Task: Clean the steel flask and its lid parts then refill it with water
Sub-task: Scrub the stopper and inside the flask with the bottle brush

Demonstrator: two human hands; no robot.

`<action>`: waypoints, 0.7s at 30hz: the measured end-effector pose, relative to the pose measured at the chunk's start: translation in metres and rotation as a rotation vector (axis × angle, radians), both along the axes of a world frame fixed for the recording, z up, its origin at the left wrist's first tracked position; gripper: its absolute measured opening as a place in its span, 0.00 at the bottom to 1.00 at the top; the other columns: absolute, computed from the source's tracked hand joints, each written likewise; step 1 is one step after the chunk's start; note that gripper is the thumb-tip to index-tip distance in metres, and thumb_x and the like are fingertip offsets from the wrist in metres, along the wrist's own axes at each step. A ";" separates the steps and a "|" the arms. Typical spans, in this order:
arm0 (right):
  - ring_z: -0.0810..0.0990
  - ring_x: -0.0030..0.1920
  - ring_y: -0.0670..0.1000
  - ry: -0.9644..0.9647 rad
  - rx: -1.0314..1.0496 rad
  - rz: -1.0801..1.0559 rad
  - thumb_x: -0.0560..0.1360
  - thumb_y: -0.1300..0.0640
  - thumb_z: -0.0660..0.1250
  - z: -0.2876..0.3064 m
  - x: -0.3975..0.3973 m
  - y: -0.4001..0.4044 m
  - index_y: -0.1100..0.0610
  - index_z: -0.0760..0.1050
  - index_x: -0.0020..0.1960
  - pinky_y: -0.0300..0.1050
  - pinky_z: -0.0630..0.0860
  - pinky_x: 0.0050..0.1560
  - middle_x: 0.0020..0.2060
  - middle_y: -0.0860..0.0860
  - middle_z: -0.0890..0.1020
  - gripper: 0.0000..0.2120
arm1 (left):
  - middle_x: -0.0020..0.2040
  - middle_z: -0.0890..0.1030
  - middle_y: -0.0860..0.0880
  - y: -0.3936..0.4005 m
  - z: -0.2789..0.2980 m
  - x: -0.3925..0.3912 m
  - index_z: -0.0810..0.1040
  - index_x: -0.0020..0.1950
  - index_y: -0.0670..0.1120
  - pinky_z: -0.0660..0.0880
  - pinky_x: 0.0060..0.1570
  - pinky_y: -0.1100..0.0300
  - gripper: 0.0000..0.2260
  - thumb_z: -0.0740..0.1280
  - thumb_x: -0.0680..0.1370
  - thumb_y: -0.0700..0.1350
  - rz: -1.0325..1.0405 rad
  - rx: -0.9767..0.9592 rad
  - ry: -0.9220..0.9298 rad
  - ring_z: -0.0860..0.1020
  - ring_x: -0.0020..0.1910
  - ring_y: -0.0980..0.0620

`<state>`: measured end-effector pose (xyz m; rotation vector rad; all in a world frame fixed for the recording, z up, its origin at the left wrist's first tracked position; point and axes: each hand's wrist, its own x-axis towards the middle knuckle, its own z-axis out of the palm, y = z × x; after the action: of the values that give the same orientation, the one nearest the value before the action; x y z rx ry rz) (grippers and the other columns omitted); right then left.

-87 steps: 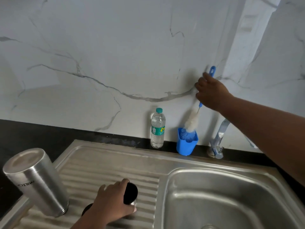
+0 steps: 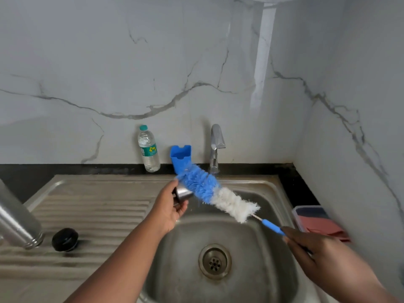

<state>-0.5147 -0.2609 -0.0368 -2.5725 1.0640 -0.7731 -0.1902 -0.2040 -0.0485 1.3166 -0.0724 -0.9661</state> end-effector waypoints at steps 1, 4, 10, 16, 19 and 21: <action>0.72 0.27 0.27 0.025 0.038 -0.009 0.70 0.52 0.71 0.001 0.002 -0.001 0.35 0.78 0.55 0.25 0.66 0.25 0.25 0.30 0.73 0.17 | 0.44 0.79 0.41 0.000 0.002 0.005 0.76 0.53 0.43 0.74 0.32 0.61 0.12 0.65 0.80 0.51 0.027 -0.001 -0.001 0.76 0.37 0.50; 0.80 0.32 0.44 0.107 0.007 -0.039 0.73 0.46 0.67 0.011 0.003 0.002 0.28 0.67 0.59 0.42 0.75 0.28 0.33 0.42 0.82 0.19 | 0.43 0.78 0.42 0.001 0.005 0.013 0.76 0.51 0.44 0.73 0.34 0.61 0.11 0.64 0.80 0.52 0.019 -0.007 -0.031 0.75 0.37 0.50; 0.76 0.25 0.49 0.113 -0.113 -0.028 0.74 0.47 0.66 0.026 0.011 -0.002 0.39 0.77 0.55 0.43 0.70 0.22 0.26 0.48 0.77 0.10 | 0.43 0.78 0.45 -0.005 0.008 0.012 0.75 0.48 0.48 0.69 0.34 0.62 0.10 0.64 0.78 0.55 0.081 -0.002 -0.022 0.74 0.38 0.52; 0.77 0.33 0.48 0.206 0.017 -0.055 0.78 0.43 0.60 0.029 0.008 -0.003 0.37 0.77 0.57 0.47 0.74 0.32 0.25 0.44 0.69 0.10 | 0.43 0.76 0.48 -0.006 0.008 0.011 0.75 0.46 0.50 0.68 0.36 0.61 0.11 0.65 0.75 0.58 0.081 0.018 0.054 0.71 0.40 0.52; 0.74 0.30 0.45 0.186 0.035 -0.058 0.77 0.43 0.61 0.026 0.009 -0.002 0.35 0.77 0.55 0.45 0.72 0.32 0.23 0.42 0.68 0.09 | 0.45 0.76 0.46 -0.002 0.014 0.005 0.76 0.48 0.49 0.69 0.38 0.60 0.11 0.66 0.74 0.55 0.082 -0.060 0.134 0.74 0.42 0.50; 0.72 0.26 0.41 0.157 0.017 -0.057 0.76 0.44 0.65 0.024 0.006 0.003 0.34 0.77 0.53 0.41 0.67 0.27 0.23 0.40 0.70 0.08 | 0.46 0.77 0.46 0.002 0.017 0.004 0.76 0.49 0.49 0.68 0.38 0.61 0.09 0.67 0.74 0.53 0.106 -0.105 0.173 0.75 0.42 0.50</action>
<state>-0.5083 -0.2579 -0.0124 -2.6345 1.1884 -0.5794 -0.1863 -0.2023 -0.0314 1.1252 0.0783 -0.9692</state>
